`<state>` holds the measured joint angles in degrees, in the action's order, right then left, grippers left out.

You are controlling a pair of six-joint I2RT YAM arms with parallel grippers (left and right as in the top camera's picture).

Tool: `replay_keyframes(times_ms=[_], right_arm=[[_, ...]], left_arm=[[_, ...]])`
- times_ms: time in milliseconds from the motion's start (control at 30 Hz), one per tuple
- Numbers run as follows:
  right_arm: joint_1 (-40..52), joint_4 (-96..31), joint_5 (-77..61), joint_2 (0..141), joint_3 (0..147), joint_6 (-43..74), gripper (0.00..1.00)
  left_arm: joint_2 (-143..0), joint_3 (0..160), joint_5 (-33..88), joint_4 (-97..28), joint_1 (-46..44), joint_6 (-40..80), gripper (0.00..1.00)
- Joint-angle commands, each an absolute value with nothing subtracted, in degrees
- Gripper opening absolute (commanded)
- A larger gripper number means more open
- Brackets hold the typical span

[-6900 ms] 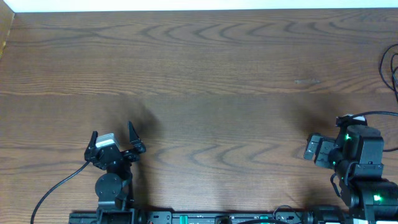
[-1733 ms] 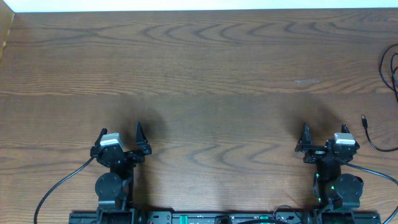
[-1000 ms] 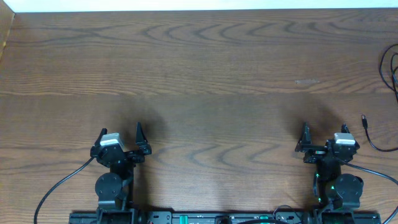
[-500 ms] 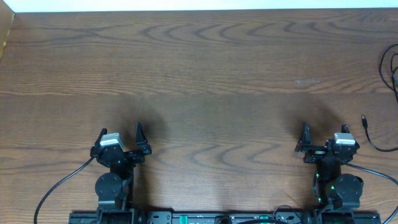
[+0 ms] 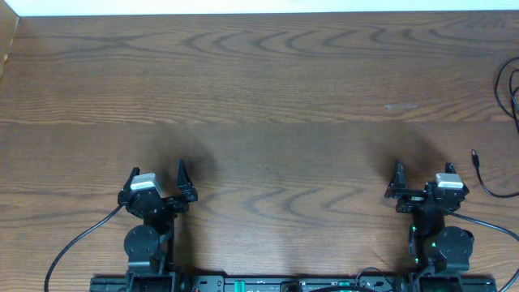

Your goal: Untangle cables

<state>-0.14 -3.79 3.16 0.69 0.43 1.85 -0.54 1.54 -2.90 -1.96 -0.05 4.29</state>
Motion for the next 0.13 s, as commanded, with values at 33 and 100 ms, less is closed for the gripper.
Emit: replay_keyframes(times_ms=[33,100], right_arm=[[0.4,-4.1,2.6,0.3,0.3,0.8,0.99],[0.4,-4.1,2.6,0.3,0.3,0.8,0.99]], left_arm=[[-0.3,0.2,-3.0,-4.0,0.2,4.4,0.97],[-0.3,0.2,-3.0,-4.0,0.2,4.4,0.97]])
